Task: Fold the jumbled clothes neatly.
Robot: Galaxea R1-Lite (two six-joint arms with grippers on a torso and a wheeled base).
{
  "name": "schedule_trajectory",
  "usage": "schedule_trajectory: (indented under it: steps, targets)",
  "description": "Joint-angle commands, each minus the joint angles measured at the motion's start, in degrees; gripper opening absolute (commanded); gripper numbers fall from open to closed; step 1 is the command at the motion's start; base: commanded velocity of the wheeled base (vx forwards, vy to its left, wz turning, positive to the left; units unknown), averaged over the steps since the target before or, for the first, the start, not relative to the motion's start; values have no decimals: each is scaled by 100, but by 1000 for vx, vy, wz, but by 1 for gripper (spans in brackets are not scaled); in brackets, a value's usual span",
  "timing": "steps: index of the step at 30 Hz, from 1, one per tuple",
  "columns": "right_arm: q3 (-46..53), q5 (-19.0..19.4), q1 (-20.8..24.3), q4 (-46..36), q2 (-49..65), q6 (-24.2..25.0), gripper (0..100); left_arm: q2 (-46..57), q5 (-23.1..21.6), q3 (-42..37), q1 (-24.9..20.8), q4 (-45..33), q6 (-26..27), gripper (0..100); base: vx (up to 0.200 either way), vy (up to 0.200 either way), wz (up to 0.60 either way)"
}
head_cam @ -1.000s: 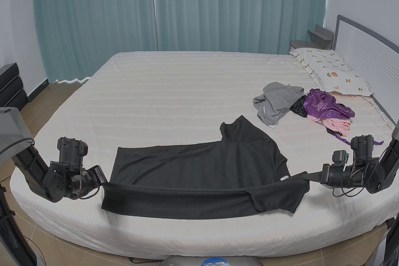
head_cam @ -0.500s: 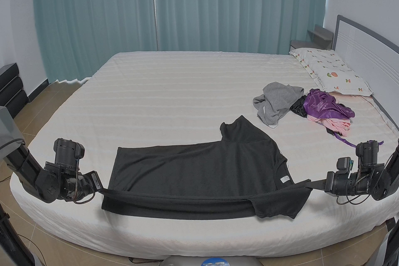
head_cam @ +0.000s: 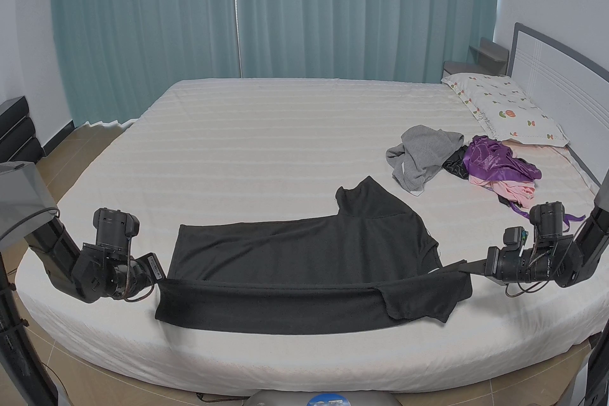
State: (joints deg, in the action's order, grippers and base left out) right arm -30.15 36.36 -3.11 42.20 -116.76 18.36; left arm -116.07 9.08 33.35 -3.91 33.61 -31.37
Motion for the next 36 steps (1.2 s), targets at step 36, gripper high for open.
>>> schedule_trajectory:
  steps: [36]
  targets:
    - [-1925,-297,232,-687,-1850,1,0,-1718,23,1042,-127,550,-502,0,0,0,0]
